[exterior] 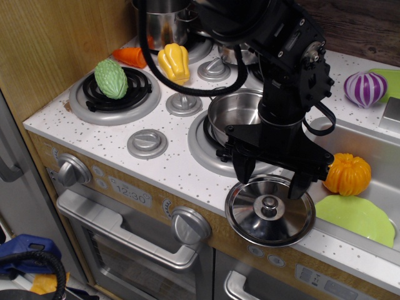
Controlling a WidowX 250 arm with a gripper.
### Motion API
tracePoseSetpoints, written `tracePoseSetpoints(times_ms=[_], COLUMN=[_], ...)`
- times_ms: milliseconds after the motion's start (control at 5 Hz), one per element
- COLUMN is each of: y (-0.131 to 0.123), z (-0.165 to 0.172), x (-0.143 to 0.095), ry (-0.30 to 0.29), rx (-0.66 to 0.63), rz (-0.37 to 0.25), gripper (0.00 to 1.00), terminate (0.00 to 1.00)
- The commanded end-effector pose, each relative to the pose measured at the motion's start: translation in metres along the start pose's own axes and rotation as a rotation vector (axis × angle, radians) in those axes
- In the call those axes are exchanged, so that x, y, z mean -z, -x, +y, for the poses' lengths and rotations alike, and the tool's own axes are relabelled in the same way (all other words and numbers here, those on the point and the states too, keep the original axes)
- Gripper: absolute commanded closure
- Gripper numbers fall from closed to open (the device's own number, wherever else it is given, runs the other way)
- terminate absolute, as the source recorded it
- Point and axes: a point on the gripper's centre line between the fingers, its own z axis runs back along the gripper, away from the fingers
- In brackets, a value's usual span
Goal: Put lid on pot or pan
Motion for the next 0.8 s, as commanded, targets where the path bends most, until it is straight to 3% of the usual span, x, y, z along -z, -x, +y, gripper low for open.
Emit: tracePoseSetpoints(times_ms=[0, 600], y=[0.0, 0.0], z=[0.0, 0.003], x=[0.0, 0.027], ry=[0.0, 0.037], rx=[0.0, 0.004], rz=[0.0, -0.035], gripper=[0.0, 0.0], terminate=[0.0, 0.0])
